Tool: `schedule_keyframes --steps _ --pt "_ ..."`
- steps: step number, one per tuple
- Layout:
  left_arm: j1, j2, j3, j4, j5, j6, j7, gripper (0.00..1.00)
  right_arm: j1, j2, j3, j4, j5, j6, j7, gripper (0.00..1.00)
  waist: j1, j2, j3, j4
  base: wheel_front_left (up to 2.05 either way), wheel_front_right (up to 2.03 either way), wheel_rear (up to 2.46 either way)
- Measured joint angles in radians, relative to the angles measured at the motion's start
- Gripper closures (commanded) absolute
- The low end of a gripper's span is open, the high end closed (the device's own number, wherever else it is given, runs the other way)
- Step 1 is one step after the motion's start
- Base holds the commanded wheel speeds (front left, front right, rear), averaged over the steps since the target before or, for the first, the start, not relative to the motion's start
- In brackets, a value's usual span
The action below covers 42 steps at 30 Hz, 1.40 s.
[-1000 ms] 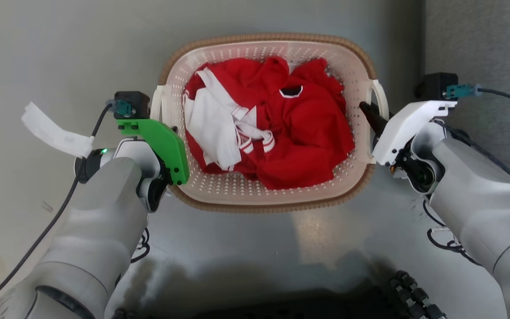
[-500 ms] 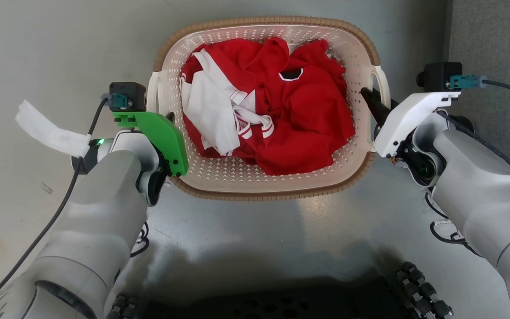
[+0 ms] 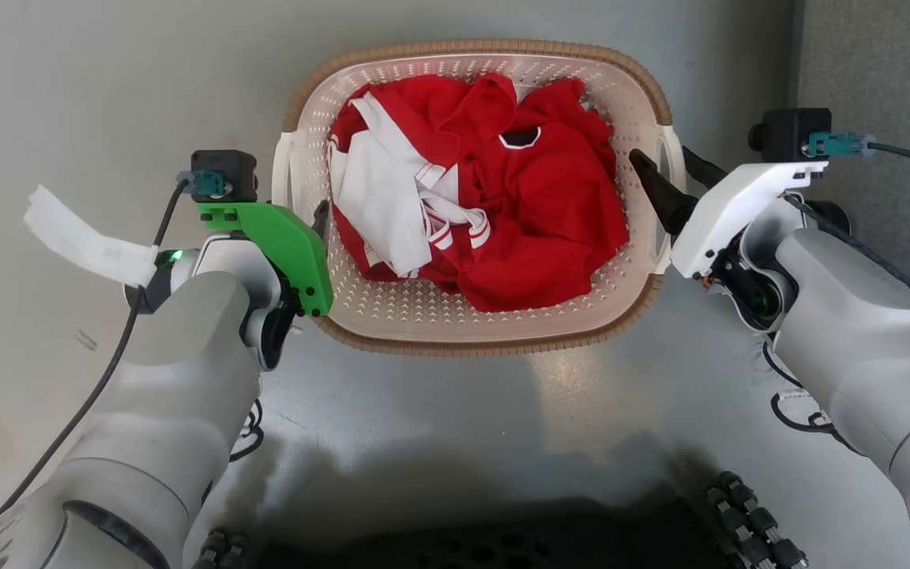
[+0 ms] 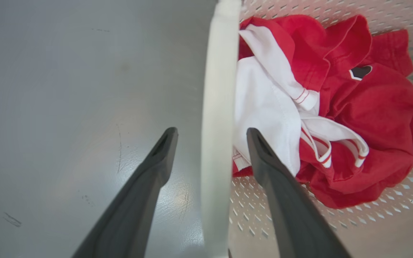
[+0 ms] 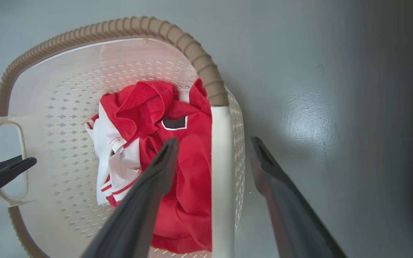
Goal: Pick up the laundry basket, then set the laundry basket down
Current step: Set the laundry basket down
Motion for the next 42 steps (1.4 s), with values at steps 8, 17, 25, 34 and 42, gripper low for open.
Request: schedule_keyframes --steps 8,17,25,34,42 --pt "0.003 0.000 -0.012 0.018 -0.016 0.000 -0.010 0.00 0.001 0.003 0.015 0.013 0.008 0.000 -0.011 0.00 0.0000 0.0000 -0.037 -0.002 0.00 0.00 0.00" --pt "0.063 0.000 -0.007 0.035 -0.034 -0.012 -0.070 0.00 0.019 0.020 0.021 0.024 0.026 0.000 -0.040 0.00 0.0000 0.0000 -0.106 -0.008 0.00 0.00 0.00" --pt "0.084 0.000 -0.013 0.045 -0.033 -0.018 -0.146 0.00 0.049 0.027 0.054 0.026 0.025 0.000 -0.055 0.00 0.0000 0.0000 -0.202 -0.013 0.00 0.00 0.00" --pt "0.116 0.001 -0.009 0.051 -0.033 -0.028 -0.195 0.00 0.080 0.035 0.064 0.015 0.025 0.000 -0.080 0.00 -0.0001 0.0000 -0.303 -0.019 0.00 0.00 0.00" --pt "0.173 0.001 0.004 0.051 -0.031 -0.048 -0.212 0.00 0.138 0.024 0.062 -0.002 0.024 0.000 -0.098 0.00 -0.0001 0.0000 -0.423 -0.026 0.00 0.00 0.00"
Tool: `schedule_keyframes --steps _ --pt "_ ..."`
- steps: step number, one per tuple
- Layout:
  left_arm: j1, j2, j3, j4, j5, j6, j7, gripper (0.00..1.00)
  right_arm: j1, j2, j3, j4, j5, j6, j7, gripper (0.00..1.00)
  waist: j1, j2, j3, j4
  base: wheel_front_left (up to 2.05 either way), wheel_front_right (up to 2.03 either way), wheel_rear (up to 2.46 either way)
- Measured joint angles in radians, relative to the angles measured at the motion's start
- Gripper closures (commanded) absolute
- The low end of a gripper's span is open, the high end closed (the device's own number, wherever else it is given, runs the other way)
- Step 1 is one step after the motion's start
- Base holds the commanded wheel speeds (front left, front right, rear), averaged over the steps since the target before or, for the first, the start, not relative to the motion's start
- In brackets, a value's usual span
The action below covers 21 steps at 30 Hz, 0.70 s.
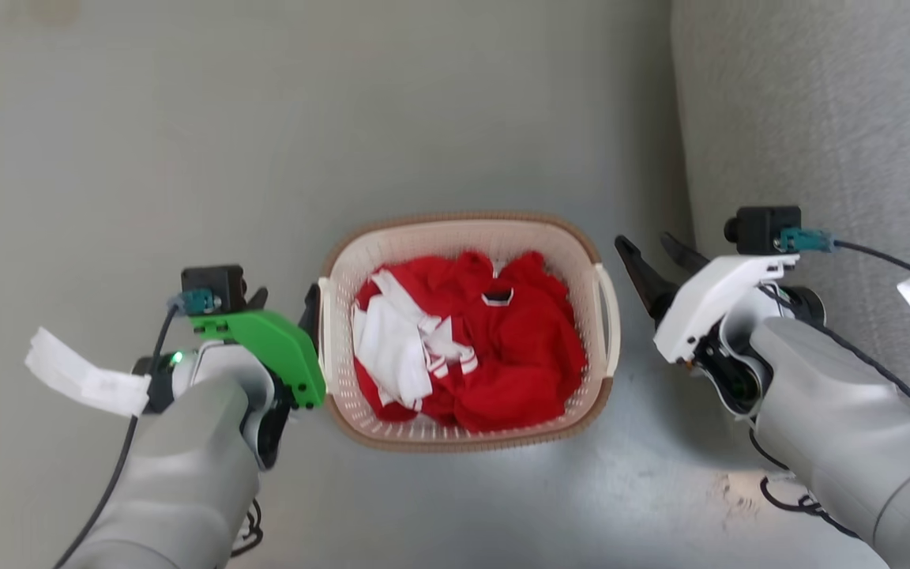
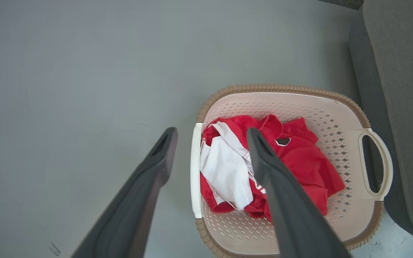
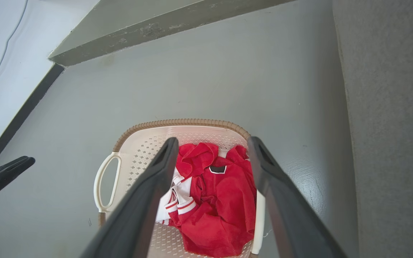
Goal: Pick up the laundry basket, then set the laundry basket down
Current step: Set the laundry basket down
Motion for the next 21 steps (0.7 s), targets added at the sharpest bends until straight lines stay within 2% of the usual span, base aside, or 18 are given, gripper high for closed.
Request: schedule_keyframes --steps 6,21 --pt "0.045 0.000 0.010 -0.004 0.009 -0.006 0.000 0.00 0.039 -0.011 -0.025 -0.003 -0.015 0.000 0.000 0.00 0.0000 0.0000 -0.082 -0.002 0.00 0.00 0.00" --pt "0.110 0.048 0.139 -0.198 0.103 0.013 0.000 0.00 0.118 -0.047 -0.239 -0.117 -0.138 0.000 0.000 0.00 0.0000 0.0000 -0.261 0.002 0.00 0.00 0.00"
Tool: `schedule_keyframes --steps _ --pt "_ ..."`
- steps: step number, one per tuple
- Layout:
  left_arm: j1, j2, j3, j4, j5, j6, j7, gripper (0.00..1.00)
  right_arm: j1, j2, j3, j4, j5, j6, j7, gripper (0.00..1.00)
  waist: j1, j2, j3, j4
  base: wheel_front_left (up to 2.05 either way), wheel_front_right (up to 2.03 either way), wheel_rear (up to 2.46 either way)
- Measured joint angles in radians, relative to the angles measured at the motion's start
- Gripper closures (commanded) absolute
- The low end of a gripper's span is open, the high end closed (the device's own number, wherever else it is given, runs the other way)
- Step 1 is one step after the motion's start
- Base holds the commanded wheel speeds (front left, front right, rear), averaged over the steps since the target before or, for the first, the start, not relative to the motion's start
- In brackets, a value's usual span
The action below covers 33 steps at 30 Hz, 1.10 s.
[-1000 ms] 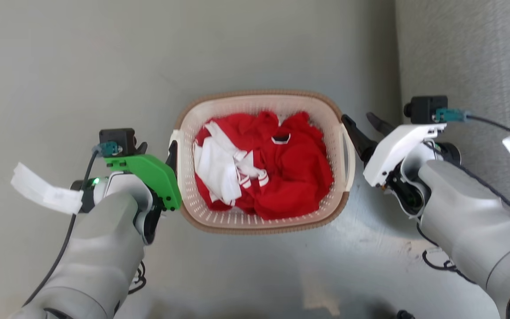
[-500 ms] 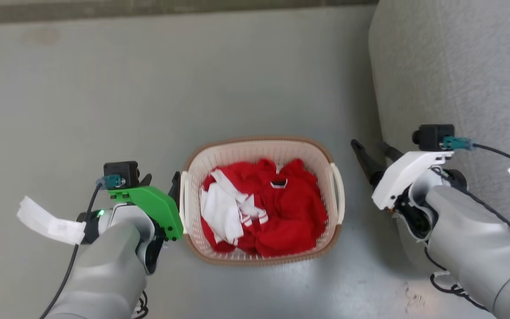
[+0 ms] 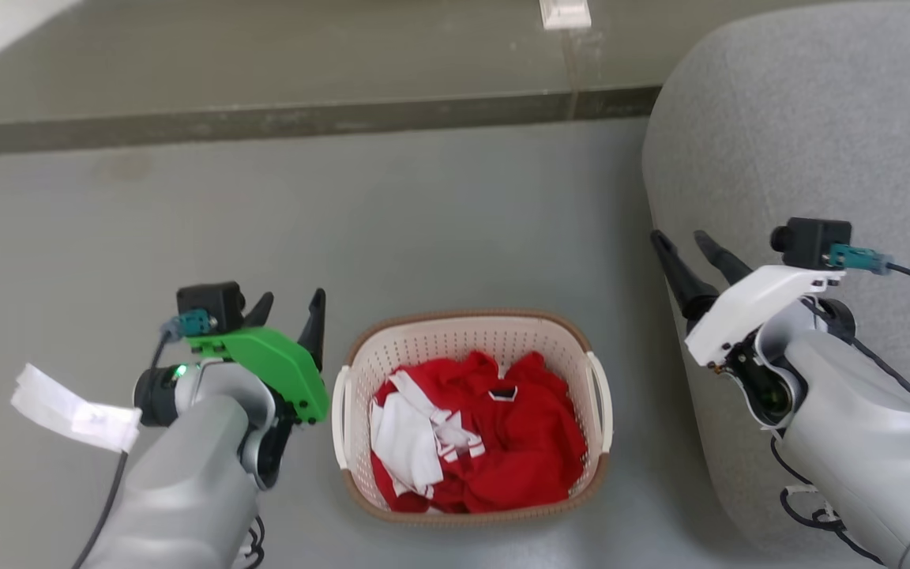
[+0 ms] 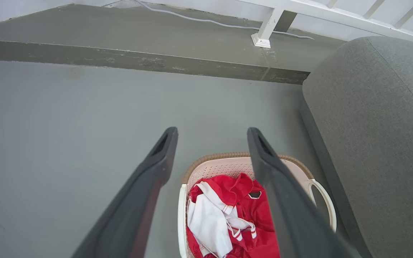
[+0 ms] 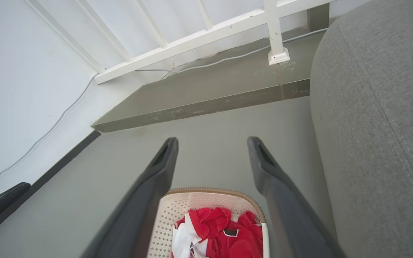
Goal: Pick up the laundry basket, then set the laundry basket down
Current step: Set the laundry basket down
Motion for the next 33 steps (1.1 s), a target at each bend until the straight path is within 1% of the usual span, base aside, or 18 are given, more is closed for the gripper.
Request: schedule_keyframes --steps 6,9,11,15,16,19,21,23,26,28,30,33 --pt "0.046 0.009 0.041 -0.091 0.064 0.015 0.000 0.00 0.067 -0.022 -0.104 -0.077 -0.067 -0.002 0.000 0.00 0.0000 0.0000 -0.050 0.004 0.00 0.00 0.00" --pt "0.075 0.018 0.065 -0.132 0.102 0.029 0.000 0.00 0.102 -0.025 -0.150 -0.123 -0.106 -0.012 0.000 0.00 0.0000 0.0000 -0.070 0.005 0.00 0.00 0.00" --pt "0.105 0.024 0.080 -0.162 0.118 0.037 0.000 0.00 0.127 -0.026 -0.190 -0.155 -0.128 -0.026 0.000 0.00 0.0000 0.0000 -0.082 0.005 0.00 0.00 0.00" --pt "0.146 0.049 0.141 -0.245 0.170 0.068 0.000 0.00 0.157 -0.034 -0.268 -0.225 -0.188 -0.048 0.000 0.00 0.0000 0.0000 -0.102 0.001 0.00 0.00 0.00" --pt "0.163 0.054 0.170 -0.284 0.184 0.080 0.000 0.00 0.174 -0.038 -0.300 -0.258 -0.218 -0.058 0.000 0.00 0.0000 0.0000 -0.111 -0.002 0.00 0.00 0.00" --pt "0.217 0.052 0.209 -0.358 0.232 0.089 0.000 0.00 0.235 -0.040 -0.347 -0.318 -0.280 -0.073 -0.002 0.00 0.0000 0.0000 -0.131 -0.005 0.00 0.00 0.00" --pt "0.244 0.053 0.230 -0.392 0.247 0.094 0.000 0.00 0.268 -0.040 -0.372 -0.347 -0.311 -0.082 -0.002 0.00 0.0000 0.0000 -0.139 -0.005 0.00 0.00 0.00" --pt "0.268 0.054 0.254 -0.426 0.278 0.101 0.000 0.00 0.291 -0.040 -0.390 -0.377 -0.339 -0.083 -0.002 0.00 0.0000 0.0000 -0.146 -0.005 0.00 0.00 0.00" --pt "0.300 0.055 0.286 -0.475 0.297 0.107 0.000 0.00 0.316 -0.037 -0.414 -0.416 -0.373 -0.083 -0.002 0.00 0.0000 0.0000 -0.151 -0.005 0.00 0.00 0.00" --pt "0.322 0.054 0.302 -0.503 0.312 0.111 0.000 0.00 0.336 -0.031 -0.427 -0.439 -0.394 -0.092 -0.002 0.00 0.0000 0.0000 -0.153 -0.005 0.00 0.00 0.00" --pt "0.345 0.053 0.320 -0.529 0.343 0.111 0.000 0.00 0.357 -0.024 -0.439 -0.458 -0.418 -0.092 -0.002 0.00 0.0000 0.0000 -0.155 -0.006 0.00 0.00 0.00" --pt "0.378 0.050 0.335 -0.558 0.359 0.115 0.000 0.00 0.387 -0.010 -0.457 -0.481 -0.443 -0.098 -0.003 0.00 0.0000 0.0000 -0.158 -0.007 0.00 0.00 0.00"
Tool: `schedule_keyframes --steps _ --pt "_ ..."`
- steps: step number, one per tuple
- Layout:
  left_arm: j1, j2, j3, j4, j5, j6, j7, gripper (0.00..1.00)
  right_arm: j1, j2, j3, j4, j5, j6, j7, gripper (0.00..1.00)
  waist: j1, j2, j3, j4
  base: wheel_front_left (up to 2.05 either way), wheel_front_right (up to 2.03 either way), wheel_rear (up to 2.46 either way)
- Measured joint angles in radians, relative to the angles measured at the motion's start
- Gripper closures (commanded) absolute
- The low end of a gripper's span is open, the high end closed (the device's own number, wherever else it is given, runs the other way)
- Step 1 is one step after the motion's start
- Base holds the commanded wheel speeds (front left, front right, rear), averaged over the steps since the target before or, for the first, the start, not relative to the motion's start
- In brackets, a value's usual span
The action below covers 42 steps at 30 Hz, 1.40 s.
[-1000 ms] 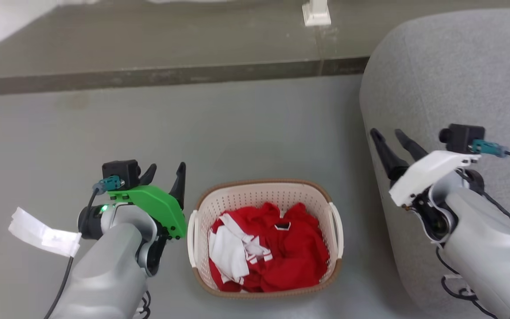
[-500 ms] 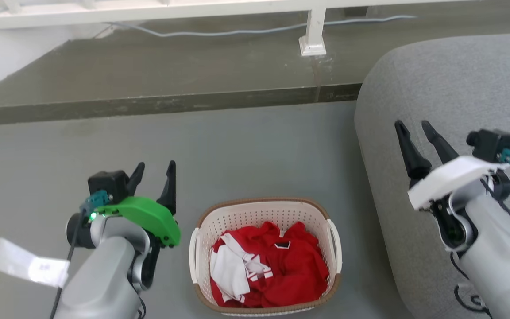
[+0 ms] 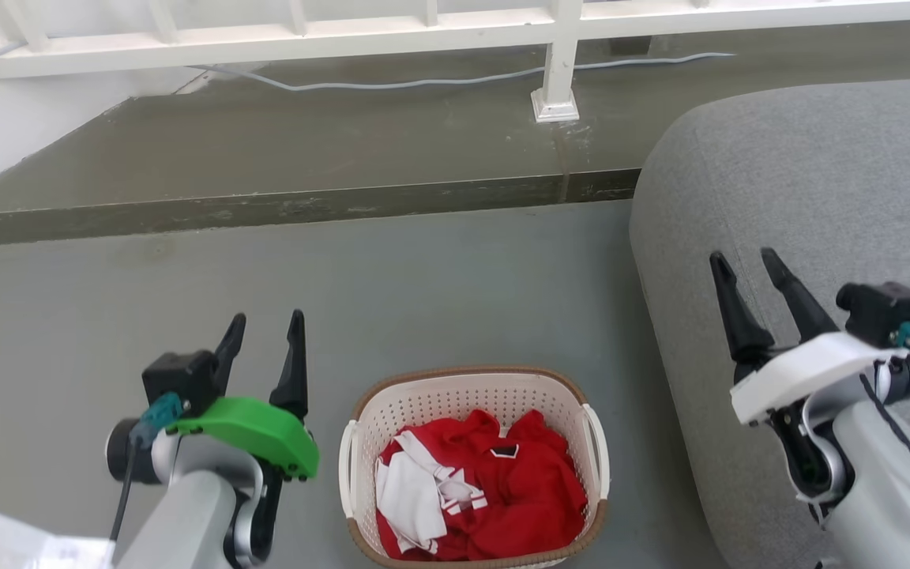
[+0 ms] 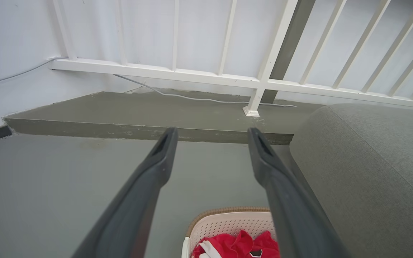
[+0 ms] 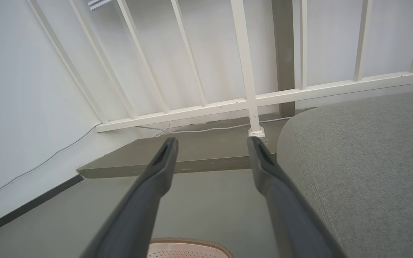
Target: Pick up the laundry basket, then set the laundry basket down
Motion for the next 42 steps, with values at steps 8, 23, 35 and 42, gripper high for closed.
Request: schedule_keyframes --steps 8,23,35,42 --pt "0.068 -0.019 0.057 -0.079 0.046 0.001 -0.002 0.00 0.059 0.025 -0.045 -0.043 -0.050 -0.002 0.000 0.00 0.0000 0.0000 0.003 -0.002 0.00 0.00 0.00" --pt "0.131 -0.037 0.106 -0.146 0.109 -0.006 -0.002 0.00 0.114 0.059 -0.097 -0.082 -0.116 0.013 0.000 0.00 0.0000 0.0000 0.010 -0.002 0.00 0.00 0.00" --pt "0.162 -0.049 0.133 -0.174 0.132 -0.027 -0.002 0.00 0.135 0.080 -0.136 -0.098 -0.153 0.036 0.000 0.00 0.0000 0.0000 0.017 0.000 0.00 0.00 0.00" --pt "0.174 -0.056 0.148 -0.183 0.164 -0.037 -0.002 0.00 0.150 0.096 -0.153 -0.100 -0.169 0.046 0.000 0.00 0.0000 0.0000 0.020 0.000 0.00 0.00 0.00"
